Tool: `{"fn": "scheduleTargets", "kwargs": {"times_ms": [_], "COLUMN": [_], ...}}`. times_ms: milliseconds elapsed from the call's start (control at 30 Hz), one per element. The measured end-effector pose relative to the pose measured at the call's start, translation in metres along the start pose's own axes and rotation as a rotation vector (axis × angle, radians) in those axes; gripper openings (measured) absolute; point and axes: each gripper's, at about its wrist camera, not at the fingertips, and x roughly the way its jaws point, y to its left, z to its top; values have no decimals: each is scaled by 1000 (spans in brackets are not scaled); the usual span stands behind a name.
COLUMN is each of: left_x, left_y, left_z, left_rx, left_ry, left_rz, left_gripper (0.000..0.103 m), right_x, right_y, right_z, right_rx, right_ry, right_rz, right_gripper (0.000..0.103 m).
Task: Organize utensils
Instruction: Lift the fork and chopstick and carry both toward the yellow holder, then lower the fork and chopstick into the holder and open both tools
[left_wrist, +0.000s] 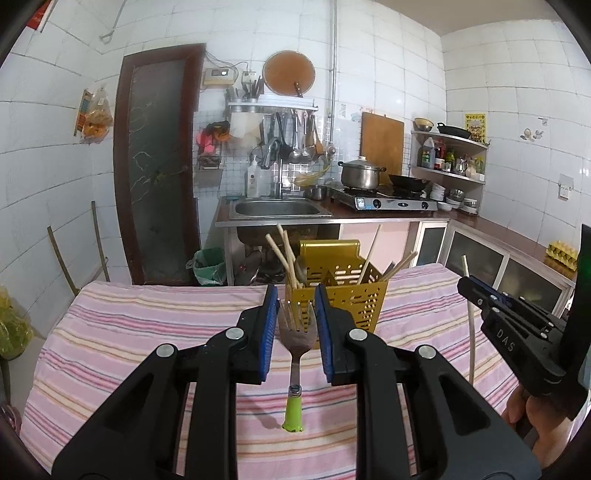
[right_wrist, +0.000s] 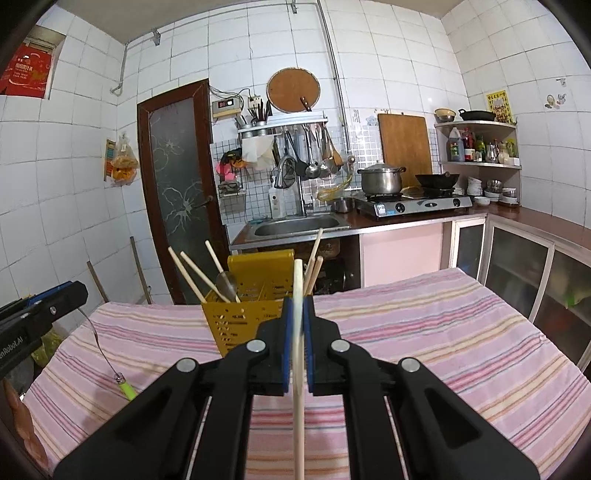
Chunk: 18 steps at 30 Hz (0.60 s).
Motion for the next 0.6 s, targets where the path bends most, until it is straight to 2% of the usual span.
{"fn": "scheduleTargets", "kwargs": {"times_ms": [367,600], "left_x": [19,45], "left_y": [-10,-17], "left_z": [59,97], "left_rx": [10,11], "left_ry": [-63,-111], "left_rz": [-40,-52], "left_gripper": [20,20], "right_x": [25,57], "right_y": [2,7], "right_z": [57,92], "right_rx": [23,24], "right_ry": [-92,-141], "right_rz": [28,27], "right_gripper": [6,6]}}
